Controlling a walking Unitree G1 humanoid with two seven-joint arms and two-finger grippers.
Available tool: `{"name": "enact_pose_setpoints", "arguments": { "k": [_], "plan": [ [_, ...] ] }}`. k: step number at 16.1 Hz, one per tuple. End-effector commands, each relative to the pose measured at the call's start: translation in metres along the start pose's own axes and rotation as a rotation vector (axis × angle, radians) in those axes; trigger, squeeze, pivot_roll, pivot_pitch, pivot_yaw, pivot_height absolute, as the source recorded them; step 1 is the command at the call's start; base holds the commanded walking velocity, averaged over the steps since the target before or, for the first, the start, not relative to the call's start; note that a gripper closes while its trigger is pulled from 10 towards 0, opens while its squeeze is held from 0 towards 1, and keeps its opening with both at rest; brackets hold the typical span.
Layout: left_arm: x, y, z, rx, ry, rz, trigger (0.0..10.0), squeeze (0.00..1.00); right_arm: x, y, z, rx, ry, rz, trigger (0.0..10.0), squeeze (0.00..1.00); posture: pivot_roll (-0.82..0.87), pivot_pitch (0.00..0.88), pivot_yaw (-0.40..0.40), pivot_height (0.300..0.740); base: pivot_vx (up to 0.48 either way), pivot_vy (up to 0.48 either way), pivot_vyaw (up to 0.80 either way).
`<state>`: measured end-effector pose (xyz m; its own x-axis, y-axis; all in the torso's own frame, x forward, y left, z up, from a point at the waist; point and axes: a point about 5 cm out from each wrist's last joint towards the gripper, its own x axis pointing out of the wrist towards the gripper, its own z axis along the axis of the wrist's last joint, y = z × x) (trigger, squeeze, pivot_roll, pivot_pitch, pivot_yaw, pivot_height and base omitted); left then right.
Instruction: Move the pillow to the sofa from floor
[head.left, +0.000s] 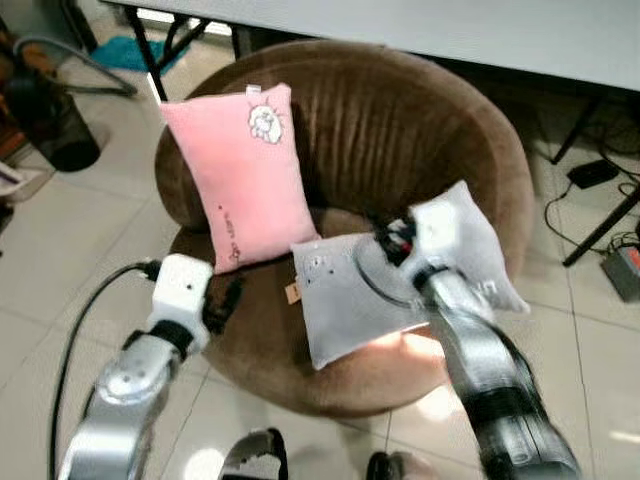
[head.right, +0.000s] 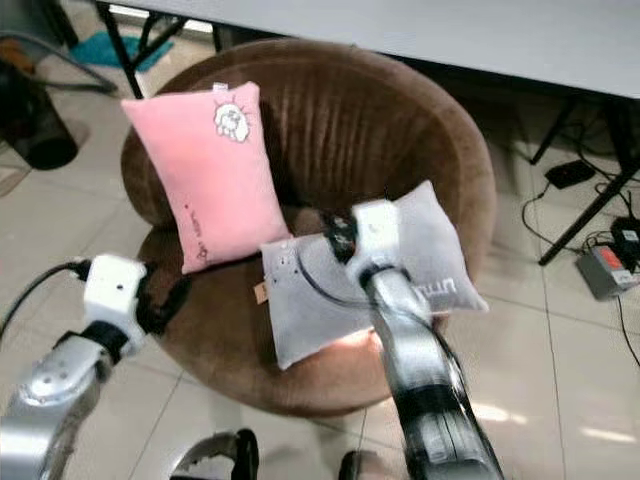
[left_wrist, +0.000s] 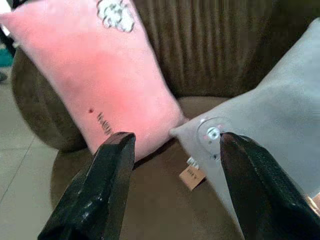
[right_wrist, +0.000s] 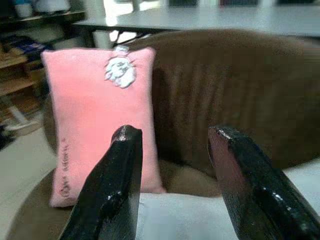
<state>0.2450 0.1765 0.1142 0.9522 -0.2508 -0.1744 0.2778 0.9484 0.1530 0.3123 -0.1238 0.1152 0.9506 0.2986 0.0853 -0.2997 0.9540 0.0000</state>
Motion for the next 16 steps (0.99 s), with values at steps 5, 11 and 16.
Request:
{"name": "enact_pose_setpoints", "arguments": {
  "k": [5, 11, 16],
  "plan": [
    [0.014, -0.005, 0.005, 0.018, -0.05, 0.024, 10.0, 0.0, -0.059, -0.023, -0.009, 0.013, 0.125, -0.248, 10.0, 0.0, -0.05, 0.02, 0.006, 0.74, 0.0, 0.071, 0.0],
    [0.021, -0.003, 0.011, 0.064, -0.092, 0.06, 10.0, 0.0, -0.057, -0.018, -0.017, 0.006, 0.236, -0.243, 10.0, 0.0, -0.01, 0.0, -0.034, 0.74, 0.0, 0.419, 0.0],
    [0.032, 0.0, 0.011, 0.088, -0.089, 0.074, 10.0, 0.0, -0.053, -0.018, -0.016, -0.003, 0.246, -0.241, 10.0, 0.0, -0.03, 0.0, -0.025, 0.74, 0.0, 0.426, 0.0]
  ]
}}
